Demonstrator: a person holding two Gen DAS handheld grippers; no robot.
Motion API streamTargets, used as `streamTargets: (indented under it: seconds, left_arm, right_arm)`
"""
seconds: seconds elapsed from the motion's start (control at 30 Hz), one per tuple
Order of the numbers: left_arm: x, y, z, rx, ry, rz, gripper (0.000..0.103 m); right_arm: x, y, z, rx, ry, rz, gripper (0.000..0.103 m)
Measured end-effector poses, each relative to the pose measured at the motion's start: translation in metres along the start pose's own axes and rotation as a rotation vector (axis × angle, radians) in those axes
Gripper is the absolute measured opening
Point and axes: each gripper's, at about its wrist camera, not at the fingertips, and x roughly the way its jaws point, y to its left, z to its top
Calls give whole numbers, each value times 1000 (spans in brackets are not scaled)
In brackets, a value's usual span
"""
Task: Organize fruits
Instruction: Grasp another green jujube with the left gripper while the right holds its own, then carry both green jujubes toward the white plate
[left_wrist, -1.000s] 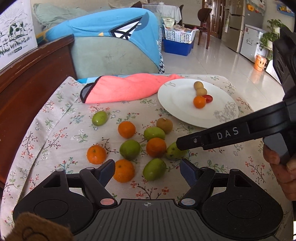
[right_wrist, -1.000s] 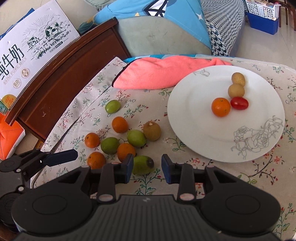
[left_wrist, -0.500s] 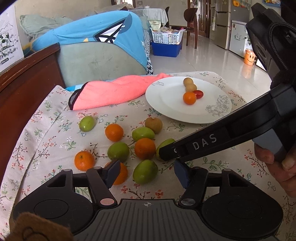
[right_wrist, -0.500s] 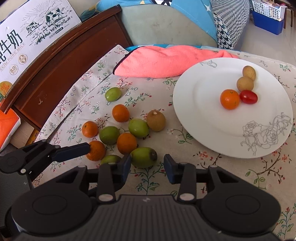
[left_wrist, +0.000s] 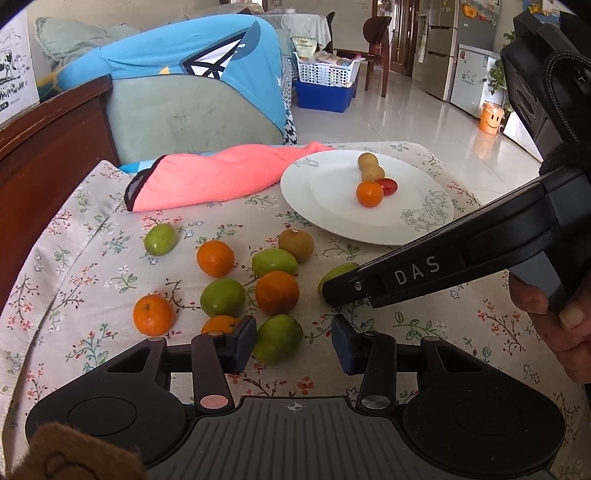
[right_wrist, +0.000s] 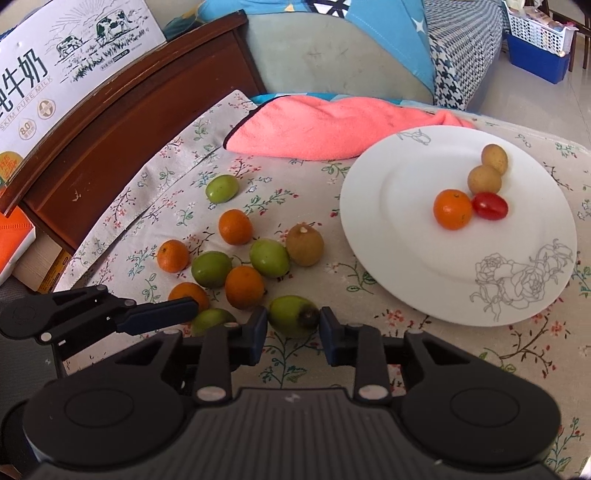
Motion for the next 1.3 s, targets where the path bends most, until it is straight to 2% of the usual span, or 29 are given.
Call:
streamTargets:
  seconds: [0.17,0.27,0.3,0.37,0.43,0.7,0.97,1.3]
  left_arm:
    - [4,-1,0,9,4,8,42]
    - [14,1,-3,-2,58,14,42]
    - [16,2,-4,-8,65,21,40]
    - [15,3,-5,-12,57,20,28]
    - [12,4,-4,-26,50,9,25]
    - [16,4,-4,-42,54,32,29]
    - [13,1,-4,-39,41,23,25]
    - [-2,1,16,-91,-20,21,25]
  right_arm:
    - [2,-1,-1,17,16,4,30]
    - [2,-2,-1,26,17,8,30]
    - [1,-3,-1,29,16,8,30]
    - [1,-3,-1,32,16,8,30]
    - [1,-3,-1,30,11,4,30]
    - [1,-2,-1,28,11,2,30]
    - [0,-2,-1,24,4,1,30]
    - [-21,-7,8,43,-65,22,30]
